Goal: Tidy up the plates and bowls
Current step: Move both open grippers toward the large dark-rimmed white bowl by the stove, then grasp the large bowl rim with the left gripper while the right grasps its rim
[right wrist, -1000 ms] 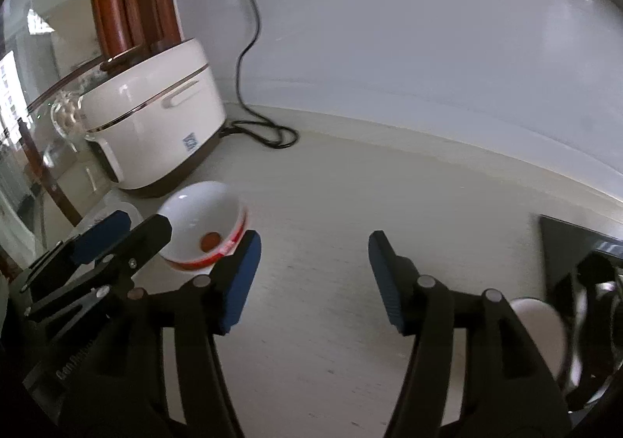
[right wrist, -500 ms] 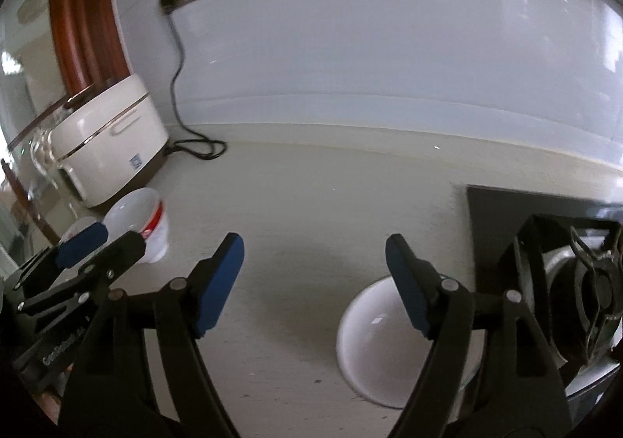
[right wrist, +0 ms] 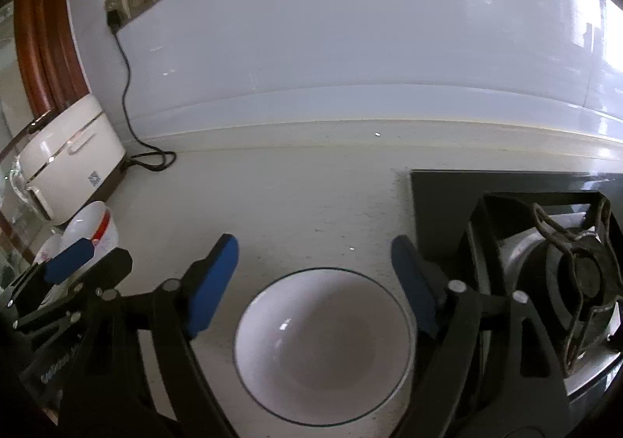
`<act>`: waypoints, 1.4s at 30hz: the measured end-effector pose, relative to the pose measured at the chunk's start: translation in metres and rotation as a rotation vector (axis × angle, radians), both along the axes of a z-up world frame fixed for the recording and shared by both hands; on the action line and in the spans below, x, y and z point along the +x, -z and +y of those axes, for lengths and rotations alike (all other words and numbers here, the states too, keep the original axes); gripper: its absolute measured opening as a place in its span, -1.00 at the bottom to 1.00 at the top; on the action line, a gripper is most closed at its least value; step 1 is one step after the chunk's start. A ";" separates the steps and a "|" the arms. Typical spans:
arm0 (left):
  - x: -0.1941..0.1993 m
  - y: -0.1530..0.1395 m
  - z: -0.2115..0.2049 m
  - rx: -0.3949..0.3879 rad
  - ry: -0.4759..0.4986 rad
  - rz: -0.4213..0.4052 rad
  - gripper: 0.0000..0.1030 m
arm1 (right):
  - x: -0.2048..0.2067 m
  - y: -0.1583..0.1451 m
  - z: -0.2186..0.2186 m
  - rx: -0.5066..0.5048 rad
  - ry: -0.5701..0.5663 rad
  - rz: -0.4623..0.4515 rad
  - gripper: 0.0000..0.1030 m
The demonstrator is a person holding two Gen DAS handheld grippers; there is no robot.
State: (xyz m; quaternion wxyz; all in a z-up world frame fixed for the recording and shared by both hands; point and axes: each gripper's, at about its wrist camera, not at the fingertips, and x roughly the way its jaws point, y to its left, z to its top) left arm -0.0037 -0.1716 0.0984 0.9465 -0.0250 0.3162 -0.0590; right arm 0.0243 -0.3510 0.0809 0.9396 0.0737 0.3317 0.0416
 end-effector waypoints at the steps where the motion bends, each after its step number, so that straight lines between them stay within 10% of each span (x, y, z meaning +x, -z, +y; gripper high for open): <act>1: 0.001 0.002 -0.001 -0.014 0.011 0.010 0.24 | 0.002 0.003 -0.002 0.006 0.005 0.015 0.62; 8: 0.013 0.019 -0.004 -0.175 0.101 0.113 0.24 | 0.008 0.014 -0.024 0.030 0.059 0.093 0.62; 31: 0.018 0.041 -0.047 -0.138 0.199 0.183 0.10 | 0.010 0.030 -0.030 -0.239 0.162 0.182 0.54; 42: 0.023 0.050 -0.056 -0.165 0.261 0.231 -0.33 | 0.014 0.047 -0.030 -0.179 0.076 0.255 -0.47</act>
